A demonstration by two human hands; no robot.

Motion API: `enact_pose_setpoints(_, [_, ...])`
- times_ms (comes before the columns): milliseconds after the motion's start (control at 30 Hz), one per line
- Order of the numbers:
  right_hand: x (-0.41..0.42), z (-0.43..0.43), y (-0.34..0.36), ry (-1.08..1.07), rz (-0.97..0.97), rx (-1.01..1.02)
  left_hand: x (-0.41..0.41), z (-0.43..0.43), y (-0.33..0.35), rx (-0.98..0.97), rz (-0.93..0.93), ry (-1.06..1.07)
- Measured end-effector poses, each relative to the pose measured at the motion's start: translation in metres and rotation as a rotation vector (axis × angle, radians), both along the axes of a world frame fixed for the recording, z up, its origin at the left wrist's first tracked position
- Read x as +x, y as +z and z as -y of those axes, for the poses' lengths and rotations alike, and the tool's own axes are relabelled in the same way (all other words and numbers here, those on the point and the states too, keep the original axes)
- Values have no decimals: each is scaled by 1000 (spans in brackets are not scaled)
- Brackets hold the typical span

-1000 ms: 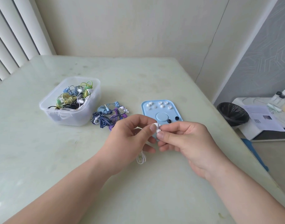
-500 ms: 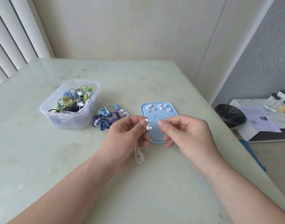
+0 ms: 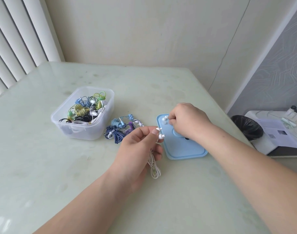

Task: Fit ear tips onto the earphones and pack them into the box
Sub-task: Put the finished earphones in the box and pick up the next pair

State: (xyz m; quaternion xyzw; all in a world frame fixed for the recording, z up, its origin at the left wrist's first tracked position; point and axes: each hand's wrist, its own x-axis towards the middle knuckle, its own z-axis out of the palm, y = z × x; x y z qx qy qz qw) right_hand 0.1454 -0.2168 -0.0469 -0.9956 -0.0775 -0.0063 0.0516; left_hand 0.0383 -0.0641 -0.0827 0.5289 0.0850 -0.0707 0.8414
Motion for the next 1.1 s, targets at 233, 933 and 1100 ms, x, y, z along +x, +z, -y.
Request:
enact_pose_setpoints(233, [-30, 11, 10, -74, 12, 681, 0, 1, -3, -3, 27, 4])
enact_pose_setpoints(933, [-118, 25, -28, -227, -312, 1723, -6, 4, -11, 305, 254, -113])
enact_pose_setpoints(1100, [-118, 24, -30, -212, -298, 1715, -5, 5, -12, 312, 261, -93])
